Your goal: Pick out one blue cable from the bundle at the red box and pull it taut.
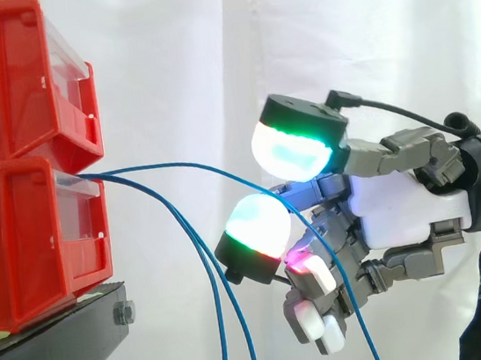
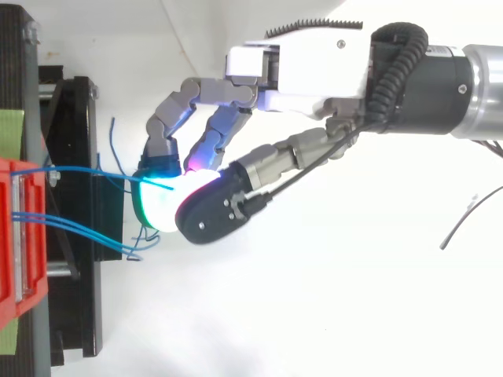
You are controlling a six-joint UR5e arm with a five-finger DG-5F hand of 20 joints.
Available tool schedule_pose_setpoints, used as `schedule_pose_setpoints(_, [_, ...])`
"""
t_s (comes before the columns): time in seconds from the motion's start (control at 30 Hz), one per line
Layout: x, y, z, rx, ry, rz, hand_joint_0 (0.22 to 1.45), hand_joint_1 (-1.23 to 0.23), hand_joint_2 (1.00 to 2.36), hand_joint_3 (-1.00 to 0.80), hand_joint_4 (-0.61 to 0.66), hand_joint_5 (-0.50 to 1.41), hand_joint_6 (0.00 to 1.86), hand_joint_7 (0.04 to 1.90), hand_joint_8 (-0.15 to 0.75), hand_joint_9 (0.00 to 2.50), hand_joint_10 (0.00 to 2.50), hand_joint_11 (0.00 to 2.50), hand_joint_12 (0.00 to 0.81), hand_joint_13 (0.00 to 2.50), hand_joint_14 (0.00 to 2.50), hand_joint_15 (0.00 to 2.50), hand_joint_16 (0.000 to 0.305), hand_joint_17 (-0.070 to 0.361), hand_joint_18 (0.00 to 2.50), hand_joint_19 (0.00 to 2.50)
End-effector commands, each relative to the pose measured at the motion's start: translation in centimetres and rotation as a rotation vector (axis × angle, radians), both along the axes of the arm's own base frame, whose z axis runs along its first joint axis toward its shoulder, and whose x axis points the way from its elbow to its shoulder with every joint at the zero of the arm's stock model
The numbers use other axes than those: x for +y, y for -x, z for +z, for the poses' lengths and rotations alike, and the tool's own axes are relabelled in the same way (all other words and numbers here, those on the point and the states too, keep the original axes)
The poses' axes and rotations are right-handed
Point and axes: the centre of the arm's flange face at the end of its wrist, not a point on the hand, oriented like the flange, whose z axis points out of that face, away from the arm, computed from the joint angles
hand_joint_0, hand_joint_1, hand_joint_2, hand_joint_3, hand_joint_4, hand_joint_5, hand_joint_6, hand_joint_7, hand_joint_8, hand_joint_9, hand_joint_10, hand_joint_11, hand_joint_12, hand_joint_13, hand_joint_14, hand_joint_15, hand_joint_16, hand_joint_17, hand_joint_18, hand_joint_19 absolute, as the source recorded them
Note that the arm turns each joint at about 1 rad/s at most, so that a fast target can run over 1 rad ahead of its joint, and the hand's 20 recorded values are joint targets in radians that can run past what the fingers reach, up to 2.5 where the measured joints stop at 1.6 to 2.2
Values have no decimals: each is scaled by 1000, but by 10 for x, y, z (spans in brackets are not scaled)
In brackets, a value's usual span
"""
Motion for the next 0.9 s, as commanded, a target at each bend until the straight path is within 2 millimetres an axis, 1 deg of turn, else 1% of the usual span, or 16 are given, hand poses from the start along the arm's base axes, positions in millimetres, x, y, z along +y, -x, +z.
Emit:
schedule_pose_setpoints(0.0, [0, 0, 1, 7, 0, 0, 563, -351, 1000, -500, 106, -126, 894, 833, 301, 980, 26, 715, 407, 839, 25, 639, 58, 131, 654, 731])
schedule_pose_setpoints(0.07, [0, 0, 2, 9, -1, -2, 604, -352, 1002, -478, 94, -122, 886, 854, 297, 980, 29, 719, 401, 837, 25, 640, 57, 128, 644, 734])
schedule_pose_setpoints(0.1, [0, 0, 2, 9, 1, -3, 612, -384, 1008, -407, 78, -118, 882, 860, 298, 986, 28, 717, 400, 840, 25, 640, 57, 128, 643, 737])
schedule_pose_setpoints(0.23, [-1, 0, 3, 7, 1, -9, 600, -434, 1016, -260, 72, -115, 879, 869, 300, 991, 29, 719, 406, 838, 23, 638, 57, 129, 643, 737])
schedule_pose_setpoints(0.37, [-1, -1, 4, 4, 1, -12, 595, -528, 1009, -156, 111, -106, 878, 856, 345, 1018, 26, 700, 458, 885, 20, 612, 69, 154, 729, 691])
schedule_pose_setpoints(0.47, [-1, -2, 6, 1, 1, -12, 593, -559, 1008, -129, 123, -106, 881, 852, 347, 1017, 24, 694, 464, 877, 22, 614, 70, 158, 733, 688])
schedule_pose_setpoints(0.63, [0, -2, 6, 0, 1, -11, 592, -600, 1008, -133, 141, -115, 888, 836, 350, 980, 26, 705, 469, 870, 22, 612, 70, 159, 731, 678])
schedule_pose_setpoints(0.87, [0, -2, 6, 1, 1, -11, 598, -646, 1011, -157, 153, -130, 901, 814, 331, 935, 26, 719, 448, 844, 21, 613, 67, 151, 697, 692])
